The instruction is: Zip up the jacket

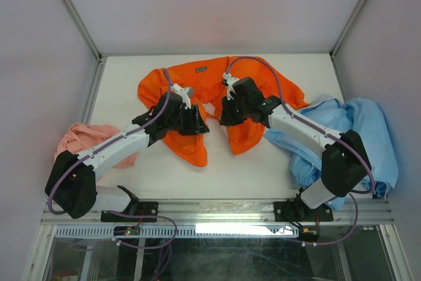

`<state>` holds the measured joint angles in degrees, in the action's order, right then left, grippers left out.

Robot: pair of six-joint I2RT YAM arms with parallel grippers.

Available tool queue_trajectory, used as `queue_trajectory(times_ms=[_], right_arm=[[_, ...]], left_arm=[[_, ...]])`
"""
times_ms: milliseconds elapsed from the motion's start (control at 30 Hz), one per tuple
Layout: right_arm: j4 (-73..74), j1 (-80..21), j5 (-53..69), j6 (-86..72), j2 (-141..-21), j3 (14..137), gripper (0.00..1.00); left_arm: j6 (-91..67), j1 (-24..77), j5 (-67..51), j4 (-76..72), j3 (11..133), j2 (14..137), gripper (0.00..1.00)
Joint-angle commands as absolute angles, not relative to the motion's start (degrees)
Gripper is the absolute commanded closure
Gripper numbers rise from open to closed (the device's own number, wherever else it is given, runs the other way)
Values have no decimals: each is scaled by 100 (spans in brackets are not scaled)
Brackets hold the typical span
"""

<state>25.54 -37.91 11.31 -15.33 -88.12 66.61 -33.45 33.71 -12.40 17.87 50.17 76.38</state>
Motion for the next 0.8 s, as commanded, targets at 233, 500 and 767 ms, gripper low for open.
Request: queue_trajectory(times_ms=[233, 500, 767], right_arm=[[2701, -3823, 1058, -1346, -8033, 6656, 47], [2585, -3826, 890, -1679, -6779, 5008, 42], [1614, -3827, 431, -1854, -7565, 4331, 43]], left_arm=[[-3329, 3590, -717, 1694, 5146, 7065, 18], [-3353, 3591, -837, 2277, 4557, 6154, 25], [-3363, 3601, -1061, 1415, 4291, 7095, 37]])
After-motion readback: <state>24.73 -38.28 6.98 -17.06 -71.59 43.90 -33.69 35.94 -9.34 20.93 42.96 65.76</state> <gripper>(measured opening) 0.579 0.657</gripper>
